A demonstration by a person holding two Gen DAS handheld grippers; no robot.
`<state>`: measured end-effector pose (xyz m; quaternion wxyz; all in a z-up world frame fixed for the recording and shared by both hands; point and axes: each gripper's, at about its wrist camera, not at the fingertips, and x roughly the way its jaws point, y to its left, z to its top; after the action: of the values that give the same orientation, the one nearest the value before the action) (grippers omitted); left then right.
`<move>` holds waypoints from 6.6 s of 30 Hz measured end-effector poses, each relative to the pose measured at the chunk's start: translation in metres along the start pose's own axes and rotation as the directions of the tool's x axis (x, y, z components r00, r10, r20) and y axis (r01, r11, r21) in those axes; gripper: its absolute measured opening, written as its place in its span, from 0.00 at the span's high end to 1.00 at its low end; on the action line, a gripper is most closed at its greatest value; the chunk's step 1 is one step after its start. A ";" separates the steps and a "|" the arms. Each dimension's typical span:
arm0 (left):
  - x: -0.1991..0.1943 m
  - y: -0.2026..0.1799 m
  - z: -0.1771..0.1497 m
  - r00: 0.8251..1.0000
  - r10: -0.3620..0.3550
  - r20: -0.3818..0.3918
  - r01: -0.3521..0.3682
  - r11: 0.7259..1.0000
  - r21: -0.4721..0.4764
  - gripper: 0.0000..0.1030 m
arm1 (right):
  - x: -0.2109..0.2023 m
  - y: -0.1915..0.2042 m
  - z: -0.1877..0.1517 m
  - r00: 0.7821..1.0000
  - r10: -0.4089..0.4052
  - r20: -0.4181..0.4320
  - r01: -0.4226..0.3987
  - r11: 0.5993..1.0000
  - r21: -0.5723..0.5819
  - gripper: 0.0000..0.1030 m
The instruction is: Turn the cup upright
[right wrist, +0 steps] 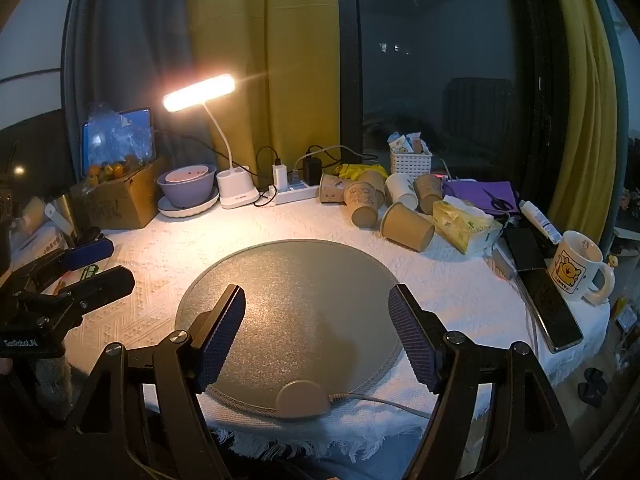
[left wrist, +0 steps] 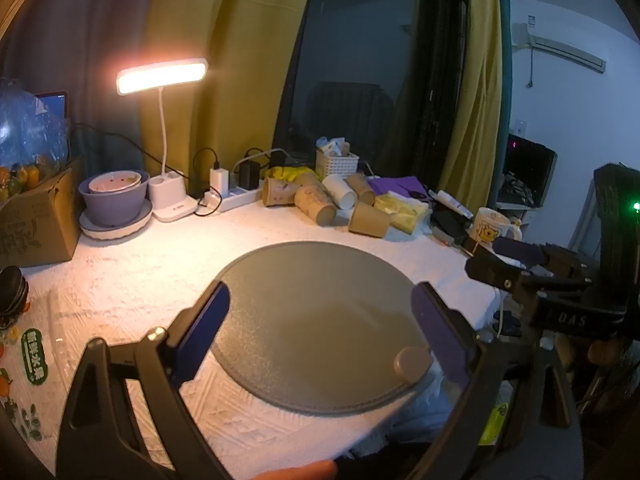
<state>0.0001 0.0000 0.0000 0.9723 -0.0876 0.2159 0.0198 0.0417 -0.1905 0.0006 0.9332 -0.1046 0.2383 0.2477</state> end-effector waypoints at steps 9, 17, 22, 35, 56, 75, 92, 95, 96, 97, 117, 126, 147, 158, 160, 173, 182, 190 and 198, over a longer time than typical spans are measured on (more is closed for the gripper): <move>-0.001 0.000 0.000 1.000 -0.003 0.005 0.003 1.000 0.001 0.10 | -0.001 0.001 0.001 1.000 -0.001 0.007 0.001 1.000 0.001 0.25; -0.006 -0.001 0.002 1.000 -0.004 0.014 0.004 1.000 0.002 0.10 | -0.002 0.001 0.001 1.000 0.000 0.012 0.000 1.000 -0.001 0.25; -0.005 0.001 0.000 1.000 -0.010 0.017 0.010 1.000 0.009 0.10 | -0.001 0.001 0.001 1.000 0.000 0.011 0.000 1.000 0.000 0.25; -0.004 -0.001 -0.001 1.000 -0.015 0.014 0.015 1.000 0.011 0.10 | -0.001 0.001 0.001 1.000 -0.001 0.011 0.001 1.000 -0.002 0.25; -0.004 -0.002 -0.002 1.000 -0.015 0.013 0.015 1.000 0.013 0.10 | -0.003 0.000 0.001 1.000 -0.002 0.012 0.002 1.000 -0.003 0.25; -0.001 -0.004 -0.001 1.000 -0.020 -0.003 0.020 1.000 0.020 0.10 | -0.010 -0.005 0.000 1.000 -0.005 0.014 0.005 1.000 0.003 0.25; -0.001 -0.005 -0.001 1.000 -0.018 -0.003 0.018 1.000 0.021 0.10 | -0.008 -0.006 0.003 1.000 -0.005 0.018 0.005 1.000 0.007 0.25; 0.000 -0.004 -0.001 1.000 -0.018 -0.004 0.018 1.000 0.020 0.10 | -0.008 -0.005 0.003 1.000 -0.005 0.018 0.005 1.000 0.006 0.25; 0.002 -0.004 -0.001 1.000 -0.019 -0.008 0.019 1.000 0.019 0.10 | -0.009 -0.010 0.001 1.000 -0.005 0.020 0.005 1.000 0.005 0.25; 0.004 -0.004 -0.001 1.000 -0.019 -0.011 0.019 1.000 0.020 0.10 | -0.009 -0.011 0.002 1.000 -0.006 0.019 0.006 1.000 0.004 0.25; 0.129 -0.055 0.027 0.981 0.021 -0.193 -0.005 0.997 0.080 0.10 | 0.050 -0.115 0.005 0.997 -0.067 -0.027 0.069 0.994 0.086 0.25; 0.189 -0.079 0.051 0.972 0.027 -0.233 -0.023 0.999 0.022 0.10 | 0.078 -0.164 0.041 0.996 -0.088 -0.003 0.088 0.996 0.007 0.25; 0.334 -0.096 0.089 0.927 -0.028 -0.374 -0.065 0.970 -0.235 0.10 | 0.187 -0.244 0.081 0.985 -0.133 -0.110 0.129 0.991 -0.039 0.25; 0.413 -0.086 0.088 0.885 -0.073 -0.460 -0.143 0.898 -0.416 0.10 | 0.212 -0.269 0.109 0.984 -0.130 -0.118 0.121 0.989 -0.084 0.25; 0.421 -0.084 0.086 0.884 -0.070 -0.463 -0.152 0.893 -0.424 0.10 | 0.215 -0.272 0.109 0.985 -0.125 -0.123 0.116 0.990 -0.079 0.25; 0.446 -0.085 0.081 0.873 -0.151 -0.464 -0.059 0.911 -0.408 0.38 | 0.230 -0.278 0.095 0.979 -0.100 -0.177 0.092 0.994 -0.054 0.25; 0.398 -0.094 0.084 0.896 -0.150 -0.417 0.036 0.962 -0.269 0.39 | 0.213 -0.262 0.088 0.980 -0.078 -0.185 0.079 0.997 0.000 0.25; 0.340 -0.081 0.078 0.924 -0.148 -0.353 0.078 0.976 -0.203 0.39 | 0.189 -0.224 0.083 0.980 -0.073 -0.185 0.072 0.997 -0.013 0.25; 0.289 -0.063 0.066 0.939 -0.156 -0.307 0.107 0.980 -0.169 0.39 | 0.167 -0.187 0.075 0.981 -0.071 -0.181 0.070 0.997 -0.011 0.25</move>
<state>0.2940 -0.0496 -0.0532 0.9144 -0.1767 0.3616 -0.0437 0.2942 -0.2582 -0.0028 0.9156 -0.1372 0.3178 0.2045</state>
